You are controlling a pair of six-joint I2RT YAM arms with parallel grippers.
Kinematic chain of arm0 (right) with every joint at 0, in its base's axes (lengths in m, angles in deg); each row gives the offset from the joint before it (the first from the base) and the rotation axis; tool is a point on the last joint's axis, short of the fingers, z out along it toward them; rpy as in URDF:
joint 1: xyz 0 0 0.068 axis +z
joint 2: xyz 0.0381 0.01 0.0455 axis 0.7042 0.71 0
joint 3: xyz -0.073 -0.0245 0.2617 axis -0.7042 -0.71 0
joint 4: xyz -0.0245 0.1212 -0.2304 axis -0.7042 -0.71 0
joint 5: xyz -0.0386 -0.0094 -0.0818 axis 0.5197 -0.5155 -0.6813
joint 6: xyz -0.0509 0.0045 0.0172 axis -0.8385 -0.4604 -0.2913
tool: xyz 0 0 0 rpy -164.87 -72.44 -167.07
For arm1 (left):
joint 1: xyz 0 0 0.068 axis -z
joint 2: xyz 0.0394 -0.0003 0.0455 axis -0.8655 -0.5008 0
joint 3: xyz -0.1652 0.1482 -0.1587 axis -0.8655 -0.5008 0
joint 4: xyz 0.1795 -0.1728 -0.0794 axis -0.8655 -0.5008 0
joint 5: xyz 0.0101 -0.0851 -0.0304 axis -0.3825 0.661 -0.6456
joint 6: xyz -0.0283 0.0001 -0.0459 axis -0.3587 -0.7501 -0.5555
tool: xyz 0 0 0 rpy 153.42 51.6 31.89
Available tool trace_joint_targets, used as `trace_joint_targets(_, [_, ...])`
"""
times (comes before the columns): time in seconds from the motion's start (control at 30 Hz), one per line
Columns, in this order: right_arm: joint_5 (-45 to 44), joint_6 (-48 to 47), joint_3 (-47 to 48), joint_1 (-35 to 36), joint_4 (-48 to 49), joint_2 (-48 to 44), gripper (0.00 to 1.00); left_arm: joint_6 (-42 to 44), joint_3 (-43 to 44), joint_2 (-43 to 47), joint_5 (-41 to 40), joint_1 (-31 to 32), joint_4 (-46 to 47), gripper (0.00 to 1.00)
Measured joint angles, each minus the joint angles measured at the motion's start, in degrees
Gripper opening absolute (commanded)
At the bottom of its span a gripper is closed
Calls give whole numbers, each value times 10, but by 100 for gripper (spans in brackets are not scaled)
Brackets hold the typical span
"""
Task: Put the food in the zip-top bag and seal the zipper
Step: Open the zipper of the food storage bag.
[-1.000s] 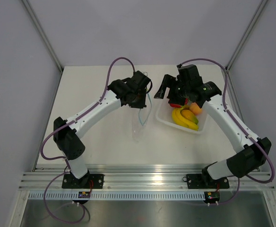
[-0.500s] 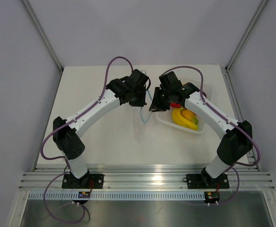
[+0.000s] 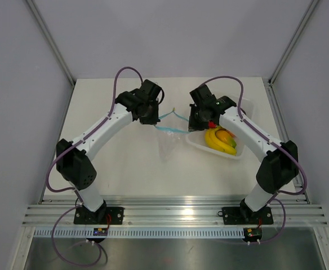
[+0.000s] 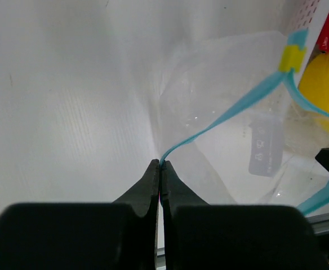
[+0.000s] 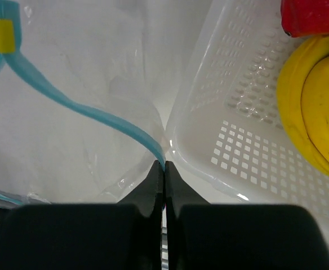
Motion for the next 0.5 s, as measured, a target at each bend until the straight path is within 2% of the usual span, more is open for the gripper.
trace_joint_targets(0.27, [12,40,-63,-2,41,-6,0,2,-12,22,43,-14,11,0])
trace_joint_targets(0.33, [12,46,-66,-2,47,-6,4,2,-10,22,50,-10,14,0])
trace_joint_targets(0.37, [12,46,-66,-2,50,-6,11,2,-9,22,53,-8,14,0])
trace_joint_targets(0.4, [12,47,-66,-2,54,-6,29,2,-5,22,55,-5,13,0])
trace_joint_targets(0.5, [17,37,-55,-3,47,-5,53,2,5,20,57,0,14,0])
